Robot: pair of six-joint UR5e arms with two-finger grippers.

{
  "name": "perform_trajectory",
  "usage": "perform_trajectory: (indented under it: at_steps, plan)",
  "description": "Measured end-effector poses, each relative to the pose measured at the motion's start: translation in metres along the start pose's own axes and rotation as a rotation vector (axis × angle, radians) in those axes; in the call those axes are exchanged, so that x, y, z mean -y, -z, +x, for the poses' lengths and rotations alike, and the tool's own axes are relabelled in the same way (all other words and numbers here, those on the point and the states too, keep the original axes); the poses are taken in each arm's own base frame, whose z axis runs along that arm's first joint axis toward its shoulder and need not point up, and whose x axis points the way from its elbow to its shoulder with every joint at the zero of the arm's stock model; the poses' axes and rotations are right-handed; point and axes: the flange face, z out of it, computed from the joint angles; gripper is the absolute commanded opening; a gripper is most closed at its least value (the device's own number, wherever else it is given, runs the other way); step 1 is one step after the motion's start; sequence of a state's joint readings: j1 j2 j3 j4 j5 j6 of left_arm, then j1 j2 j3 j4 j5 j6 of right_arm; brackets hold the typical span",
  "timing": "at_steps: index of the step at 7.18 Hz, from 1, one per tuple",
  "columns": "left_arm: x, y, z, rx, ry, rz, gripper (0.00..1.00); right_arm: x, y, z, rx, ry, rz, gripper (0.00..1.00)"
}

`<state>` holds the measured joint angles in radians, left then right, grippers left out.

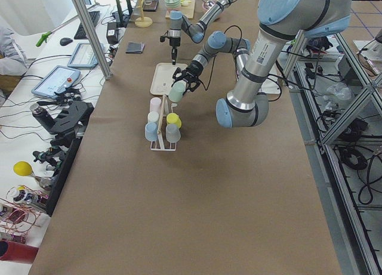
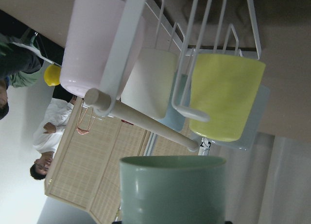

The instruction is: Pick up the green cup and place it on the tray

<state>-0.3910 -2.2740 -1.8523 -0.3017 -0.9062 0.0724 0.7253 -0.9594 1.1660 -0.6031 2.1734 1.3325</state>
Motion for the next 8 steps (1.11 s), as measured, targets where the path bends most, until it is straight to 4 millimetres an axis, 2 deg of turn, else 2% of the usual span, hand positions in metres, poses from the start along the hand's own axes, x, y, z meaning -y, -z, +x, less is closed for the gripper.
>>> perform_trajectory:
  at_steps: [1, 2, 4, 5, 6, 8]
  plan:
    - [-0.007, 0.005, -0.003, -0.05, 0.153, 0.041, 0.15, 0.004, 0.007, 0.0, 0.005, -0.007, -0.001, 1.0]
    - [-0.011, 0.008, -0.009, -0.111, 0.317, 0.097, 0.15, 0.013, 0.023, 0.0, 0.013, -0.017, -0.007, 1.0]
    - [-0.018, 0.016, -0.032, -0.235, 0.7, 0.242, 0.16, 0.032, 0.069, 0.009, 0.026, -0.049, -0.034, 1.0]
    - [-0.019, 0.026, -0.044, -0.288, 0.897, 0.334, 0.16, 0.042, 0.101, 0.022, 0.028, -0.067, -0.024, 1.0]
    - [-0.016, 0.038, -0.056, -0.341, 1.075, 0.444, 0.16, 0.052, 0.142, 0.041, 0.019, -0.093, 0.005, 1.0]
    - [-0.007, 0.06, -0.075, -0.443, 1.323, 0.693, 0.16, 0.07, 0.206, 0.089, -0.018, -0.085, 0.079, 1.0]
